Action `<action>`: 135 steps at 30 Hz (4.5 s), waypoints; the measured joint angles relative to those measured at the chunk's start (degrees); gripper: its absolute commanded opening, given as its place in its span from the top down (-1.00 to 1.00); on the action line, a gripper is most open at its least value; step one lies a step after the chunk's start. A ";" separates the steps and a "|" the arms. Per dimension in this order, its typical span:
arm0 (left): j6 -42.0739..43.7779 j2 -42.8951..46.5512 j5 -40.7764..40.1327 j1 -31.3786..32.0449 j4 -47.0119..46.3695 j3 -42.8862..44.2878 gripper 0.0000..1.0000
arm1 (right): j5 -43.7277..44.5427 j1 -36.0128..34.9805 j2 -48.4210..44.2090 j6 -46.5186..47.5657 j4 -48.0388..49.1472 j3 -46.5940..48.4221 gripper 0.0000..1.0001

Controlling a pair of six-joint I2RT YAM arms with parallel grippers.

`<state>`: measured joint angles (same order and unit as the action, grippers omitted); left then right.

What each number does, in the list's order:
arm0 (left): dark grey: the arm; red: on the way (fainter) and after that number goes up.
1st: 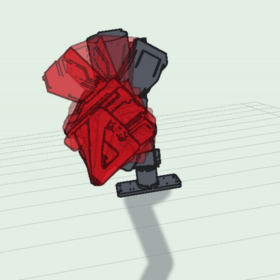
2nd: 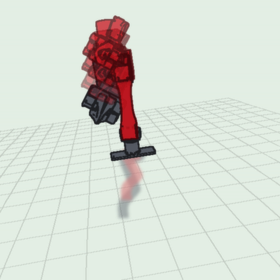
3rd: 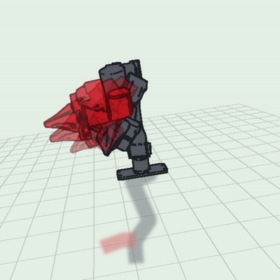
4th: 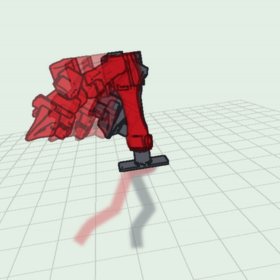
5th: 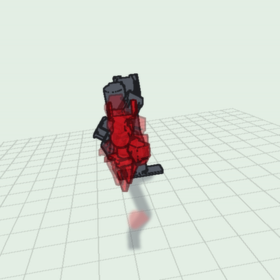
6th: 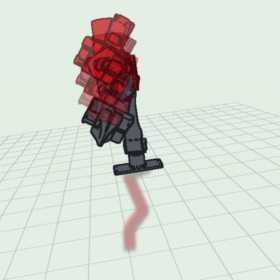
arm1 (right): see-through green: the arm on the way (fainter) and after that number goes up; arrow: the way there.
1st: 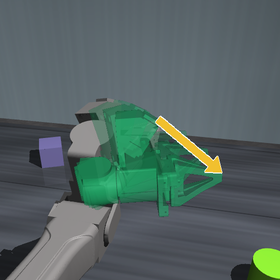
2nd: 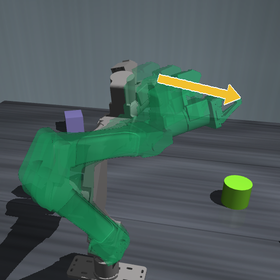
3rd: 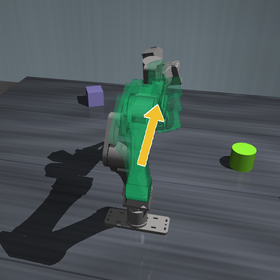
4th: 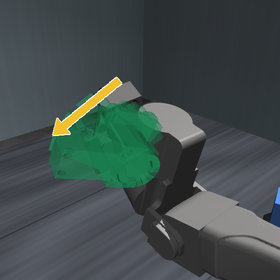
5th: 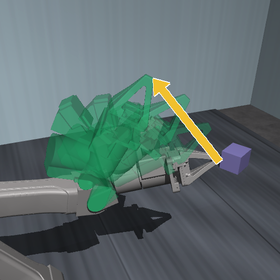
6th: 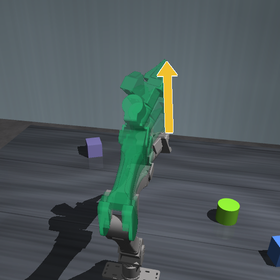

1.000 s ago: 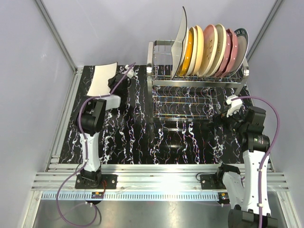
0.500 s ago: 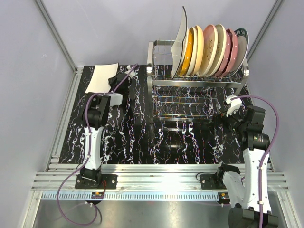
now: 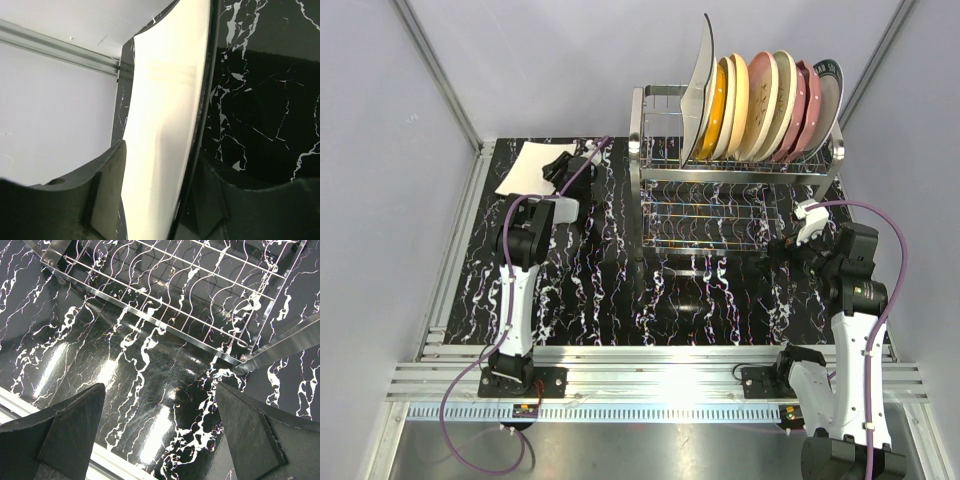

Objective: Unload the plates from the dish rack
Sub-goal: Place the plate on the table, then grab a plate with the left arm

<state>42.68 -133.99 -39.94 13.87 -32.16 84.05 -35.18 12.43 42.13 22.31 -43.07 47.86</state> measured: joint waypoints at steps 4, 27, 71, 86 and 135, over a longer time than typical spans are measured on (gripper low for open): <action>-0.98 0.00 -0.42 0.07 0.68 0.48 -0.29 | -0.02 0.00 -0.02 0.00 -0.02 0.00 -0.99; -25.77 17.11 5.95 1.36 23.82 -2.16 -0.86 | -0.90 0.00 -4.20 0.02 0.00 0.00 -0.99; -63.91 96.48 60.33 0.74 50.49 -24.59 -0.98 | -11.87 0.11 5.92 -1.42 -18.27 31.26 -0.99; -72.94 91.49 70.16 9.38 47.54 -20.48 -0.98 | -11.04 0.11 3.61 -5.68 -6.16 12.44 -0.99; -46.10 42.27 44.04 33.18 54.42 27.41 -0.29 | -7.34 0.11 -8.26 -4.09 1.18 1.92 -0.99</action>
<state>-3.42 -91.72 4.10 47.05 22.26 111.46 -42.52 12.53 33.87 18.22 -41.89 49.78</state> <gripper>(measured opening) 0.658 0.994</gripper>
